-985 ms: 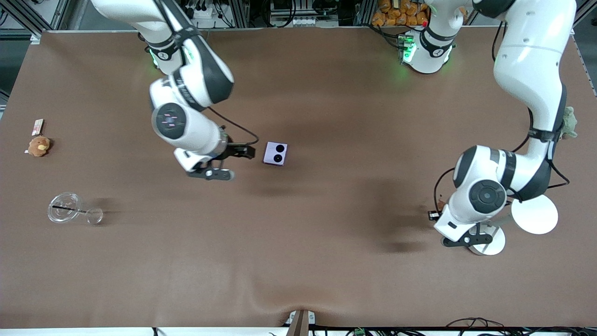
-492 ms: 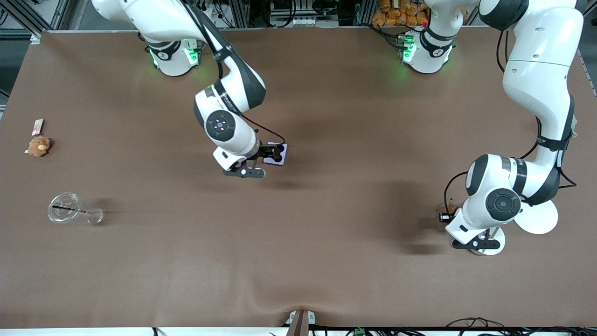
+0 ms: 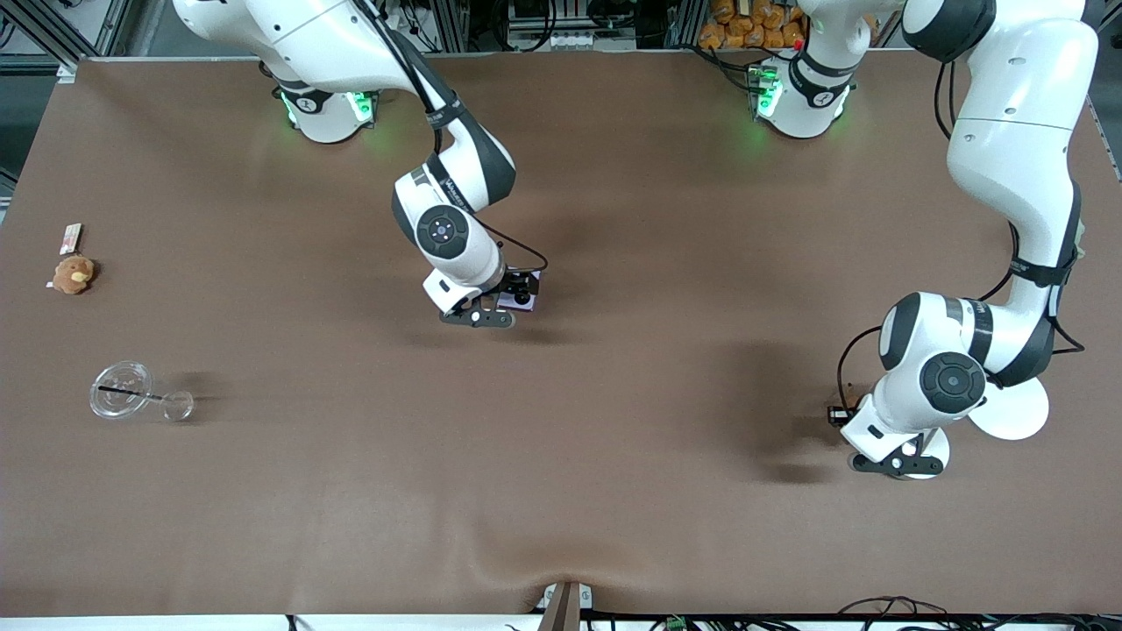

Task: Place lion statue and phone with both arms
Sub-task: 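Lower the lion beside the lamp while the right gripper grasps the phone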

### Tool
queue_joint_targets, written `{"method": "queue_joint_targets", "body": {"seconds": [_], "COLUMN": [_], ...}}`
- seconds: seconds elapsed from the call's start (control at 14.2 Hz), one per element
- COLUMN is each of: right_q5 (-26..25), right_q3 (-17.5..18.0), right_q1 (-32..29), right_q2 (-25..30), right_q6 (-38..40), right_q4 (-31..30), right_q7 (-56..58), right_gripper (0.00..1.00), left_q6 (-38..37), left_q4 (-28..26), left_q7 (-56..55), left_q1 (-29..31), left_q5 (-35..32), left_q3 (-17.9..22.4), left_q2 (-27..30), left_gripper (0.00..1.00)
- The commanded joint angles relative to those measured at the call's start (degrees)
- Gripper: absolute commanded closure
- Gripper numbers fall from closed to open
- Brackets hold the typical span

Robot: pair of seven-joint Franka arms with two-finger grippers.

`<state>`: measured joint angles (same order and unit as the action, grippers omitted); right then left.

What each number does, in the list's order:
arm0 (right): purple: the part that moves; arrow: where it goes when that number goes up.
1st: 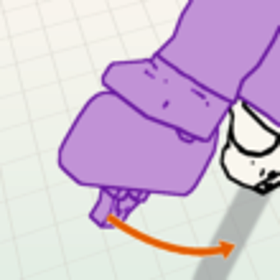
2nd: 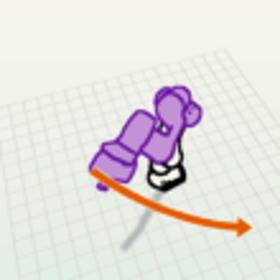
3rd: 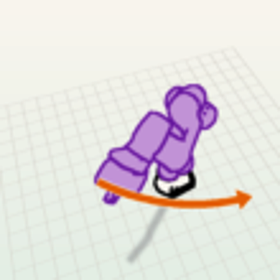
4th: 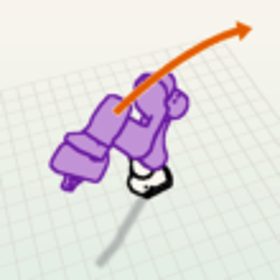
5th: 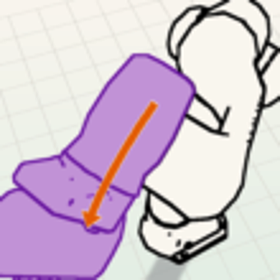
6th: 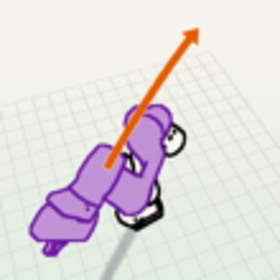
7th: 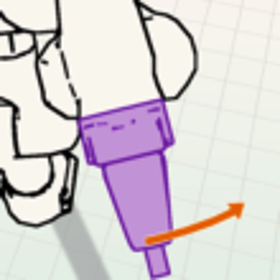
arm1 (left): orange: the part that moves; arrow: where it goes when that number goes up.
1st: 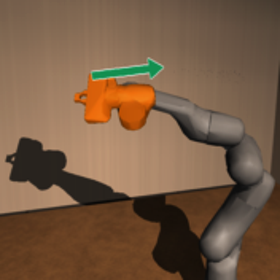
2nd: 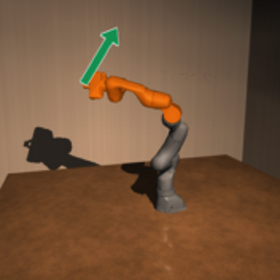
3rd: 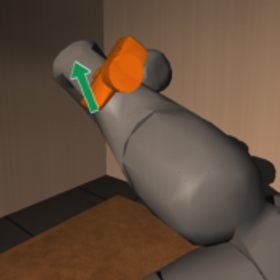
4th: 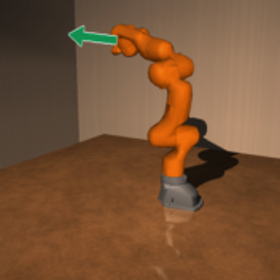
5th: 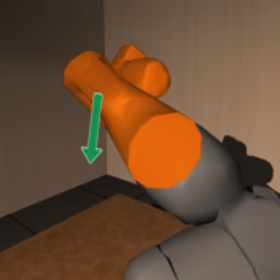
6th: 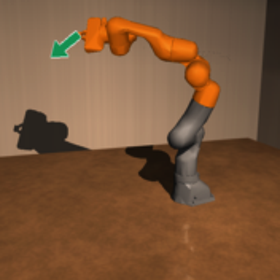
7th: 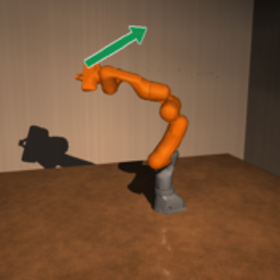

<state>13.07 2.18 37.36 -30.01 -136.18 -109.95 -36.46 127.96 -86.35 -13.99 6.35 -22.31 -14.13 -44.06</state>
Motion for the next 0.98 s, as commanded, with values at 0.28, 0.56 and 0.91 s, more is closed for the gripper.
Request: {"method": "queue_joint_targets", "body": {"seconds": [0.28,0.56,0.91], "right_q5": [0.73,0.73,0.64], "right_q3": [-0.51,-0.51,-0.60], "right_q1": [2.98,3.33,4.38], "right_q2": [-1.81,-2.42,-3.74], "right_q6": [-4.00,-4.87,-6.46], "right_q4": [-0.88,-0.88,-0.96], "right_q7": [-3.17,-3.26,-3.70], "right_gripper": [0.00,0.00,0.00], "left_q6": [1.15,0.71,-10.17], "left_q4": [0.92,0.92,0.65], "left_q7": [-0.16,-0.08,0.19], "left_q1": [-0.11,-0.02,0.77], "left_q5": [-0.63,-0.72,-0.45], "left_q3": [-0.46,-1.16,-5.37], "left_q2": [-0.86,3.17,13.02], "left_gripper": [0.00,0.00,0.00]}}
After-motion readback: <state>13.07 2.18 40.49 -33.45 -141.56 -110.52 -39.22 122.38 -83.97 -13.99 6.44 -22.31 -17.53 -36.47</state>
